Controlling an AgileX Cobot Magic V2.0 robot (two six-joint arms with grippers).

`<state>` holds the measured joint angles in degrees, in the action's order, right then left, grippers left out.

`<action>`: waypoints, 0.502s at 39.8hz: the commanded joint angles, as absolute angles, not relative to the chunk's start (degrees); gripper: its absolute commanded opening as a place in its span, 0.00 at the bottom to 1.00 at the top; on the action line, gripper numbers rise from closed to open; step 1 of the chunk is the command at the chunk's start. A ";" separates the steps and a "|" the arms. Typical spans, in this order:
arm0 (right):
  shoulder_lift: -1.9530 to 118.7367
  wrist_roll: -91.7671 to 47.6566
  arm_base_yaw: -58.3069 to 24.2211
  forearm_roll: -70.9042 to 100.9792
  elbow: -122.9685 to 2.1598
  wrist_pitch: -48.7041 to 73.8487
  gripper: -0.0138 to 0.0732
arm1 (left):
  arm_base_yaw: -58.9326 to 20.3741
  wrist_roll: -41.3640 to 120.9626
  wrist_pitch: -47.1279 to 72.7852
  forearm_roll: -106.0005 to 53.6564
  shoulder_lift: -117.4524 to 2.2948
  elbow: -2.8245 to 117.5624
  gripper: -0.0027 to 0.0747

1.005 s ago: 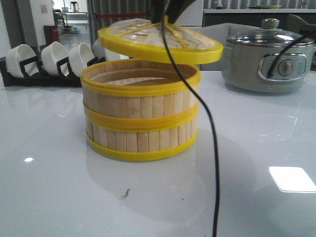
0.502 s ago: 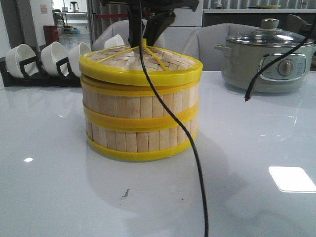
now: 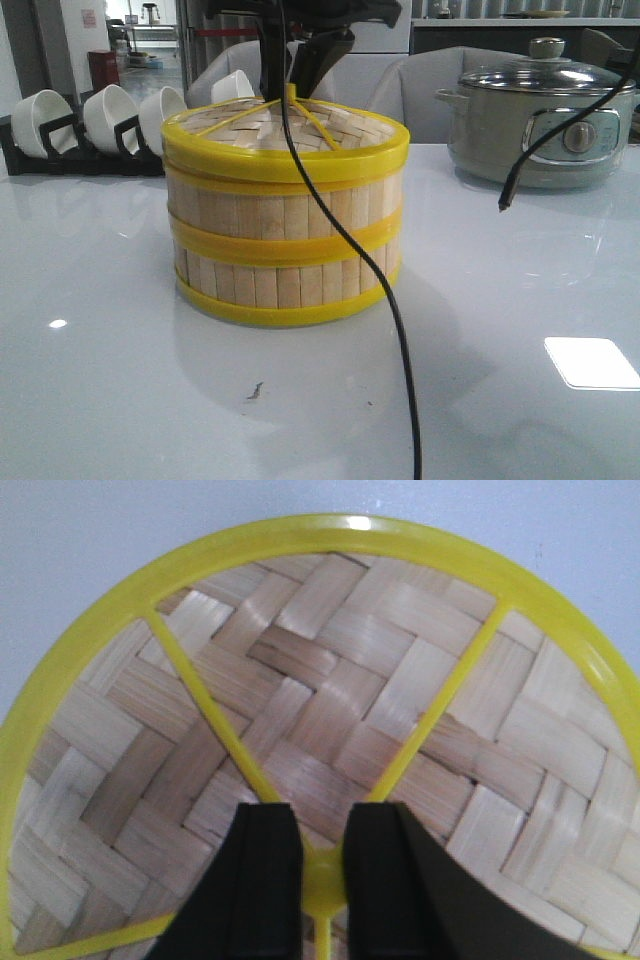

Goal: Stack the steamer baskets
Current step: 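Carry the lid over the stack and lower it onto the top basket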

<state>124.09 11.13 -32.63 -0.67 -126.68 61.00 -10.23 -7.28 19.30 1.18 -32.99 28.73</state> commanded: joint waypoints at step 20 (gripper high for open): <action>120.87 10.42 -32.53 -1.28 -128.75 56.79 0.56 | -10.04 -7.49 14.49 1.02 -32.98 30.35 0.16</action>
<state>124.31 11.13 -32.63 -0.67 -126.79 60.15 -10.23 -7.28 19.30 1.18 -32.99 28.73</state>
